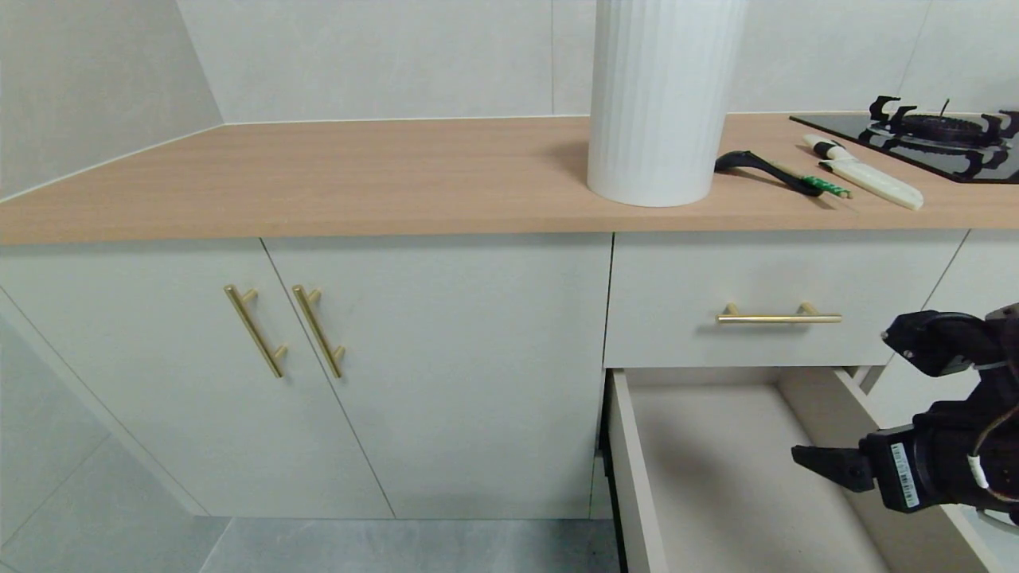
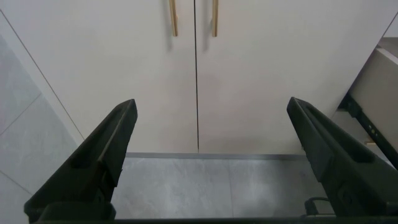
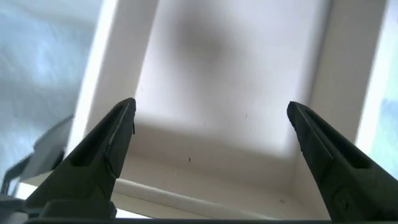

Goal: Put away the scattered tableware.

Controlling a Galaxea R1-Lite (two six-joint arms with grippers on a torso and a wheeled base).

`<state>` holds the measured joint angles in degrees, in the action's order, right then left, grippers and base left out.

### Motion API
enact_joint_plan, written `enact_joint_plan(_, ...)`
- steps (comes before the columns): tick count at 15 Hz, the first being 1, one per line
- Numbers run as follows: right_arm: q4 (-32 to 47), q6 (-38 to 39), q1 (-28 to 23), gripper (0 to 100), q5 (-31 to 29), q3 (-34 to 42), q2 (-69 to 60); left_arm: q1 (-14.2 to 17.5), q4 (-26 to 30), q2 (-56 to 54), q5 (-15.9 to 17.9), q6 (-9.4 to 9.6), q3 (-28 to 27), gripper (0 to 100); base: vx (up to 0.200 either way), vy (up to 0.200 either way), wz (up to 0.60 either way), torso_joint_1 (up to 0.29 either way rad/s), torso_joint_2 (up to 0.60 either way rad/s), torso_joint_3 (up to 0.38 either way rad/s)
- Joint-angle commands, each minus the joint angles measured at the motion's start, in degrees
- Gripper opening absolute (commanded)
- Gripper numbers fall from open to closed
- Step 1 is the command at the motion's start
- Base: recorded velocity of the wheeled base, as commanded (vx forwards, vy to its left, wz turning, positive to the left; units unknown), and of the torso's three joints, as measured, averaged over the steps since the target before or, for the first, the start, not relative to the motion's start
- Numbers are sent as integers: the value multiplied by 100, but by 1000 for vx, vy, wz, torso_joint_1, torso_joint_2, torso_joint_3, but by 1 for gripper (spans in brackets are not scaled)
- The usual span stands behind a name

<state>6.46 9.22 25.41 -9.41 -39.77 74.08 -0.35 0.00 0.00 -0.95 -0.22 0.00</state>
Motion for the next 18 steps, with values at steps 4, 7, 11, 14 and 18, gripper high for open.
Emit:
enact_joint_plan(4, -242, -87, -9, 100, 1, -75, -500, 0, 0, 9, -2, -4, 0, 100, 0, 0, 0, 0, 0, 0)
enact_joint_plan(7, -330, -438, -203, 100, 45, -673, -289, 0, 0, 9, -2, -4, 0, 100, 0, 0, 0, 0, 0, 0)
enact_joint_plan(11, -462, -667, -220, 100, 45, -1385, 229, 0, 0, 9, -2, -4, 0, 100, 0, 0, 0, 24, -85, -56)
enact_joint_plan(14, -497, -702, -247, 100, 97, -1490, 388, 0, 0, 9, -2, -4, 0, 100, 0, 0, 0, 64, -240, -272)
enact_joint_plan(18, -611, -693, -440, 100, 97, -1490, 440, 0, 0, 9, -2, -4, 0, 100, 0, 0, 0, 172, -528, -294)
